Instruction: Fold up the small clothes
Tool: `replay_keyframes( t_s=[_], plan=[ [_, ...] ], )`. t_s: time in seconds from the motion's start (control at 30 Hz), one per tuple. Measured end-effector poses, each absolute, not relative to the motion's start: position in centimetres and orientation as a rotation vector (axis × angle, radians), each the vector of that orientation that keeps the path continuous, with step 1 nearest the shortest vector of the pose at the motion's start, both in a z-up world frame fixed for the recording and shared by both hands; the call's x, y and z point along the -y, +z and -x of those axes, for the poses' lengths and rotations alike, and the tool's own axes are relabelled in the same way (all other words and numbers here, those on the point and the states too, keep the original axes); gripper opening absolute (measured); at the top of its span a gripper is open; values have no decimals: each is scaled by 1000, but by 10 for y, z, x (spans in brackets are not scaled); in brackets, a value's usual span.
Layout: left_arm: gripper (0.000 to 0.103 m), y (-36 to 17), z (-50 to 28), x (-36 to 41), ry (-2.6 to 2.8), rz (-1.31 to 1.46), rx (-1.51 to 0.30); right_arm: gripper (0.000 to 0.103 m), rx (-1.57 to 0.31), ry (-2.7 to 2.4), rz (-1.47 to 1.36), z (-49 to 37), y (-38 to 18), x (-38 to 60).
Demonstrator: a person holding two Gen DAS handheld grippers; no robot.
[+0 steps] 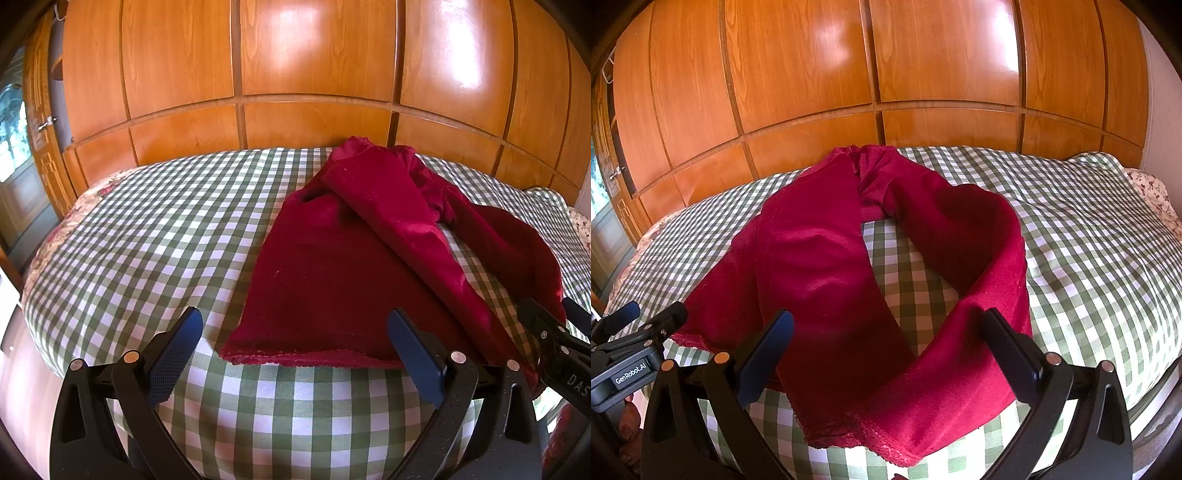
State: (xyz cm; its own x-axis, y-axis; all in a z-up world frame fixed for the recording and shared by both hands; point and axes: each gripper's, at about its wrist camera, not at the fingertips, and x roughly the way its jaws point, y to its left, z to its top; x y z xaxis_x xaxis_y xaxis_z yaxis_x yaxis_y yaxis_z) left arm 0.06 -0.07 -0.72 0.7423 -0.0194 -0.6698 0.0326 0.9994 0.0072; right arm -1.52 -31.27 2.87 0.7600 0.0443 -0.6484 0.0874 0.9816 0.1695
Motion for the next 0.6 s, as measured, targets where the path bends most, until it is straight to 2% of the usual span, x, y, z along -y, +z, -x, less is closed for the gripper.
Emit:
replay_keyframes(
  t_s=[0.6],
  plan=[
    [99, -3, -2, 5, -32, -11, -734, 101, -702, -61, -203, 16, 29, 315]
  ],
)
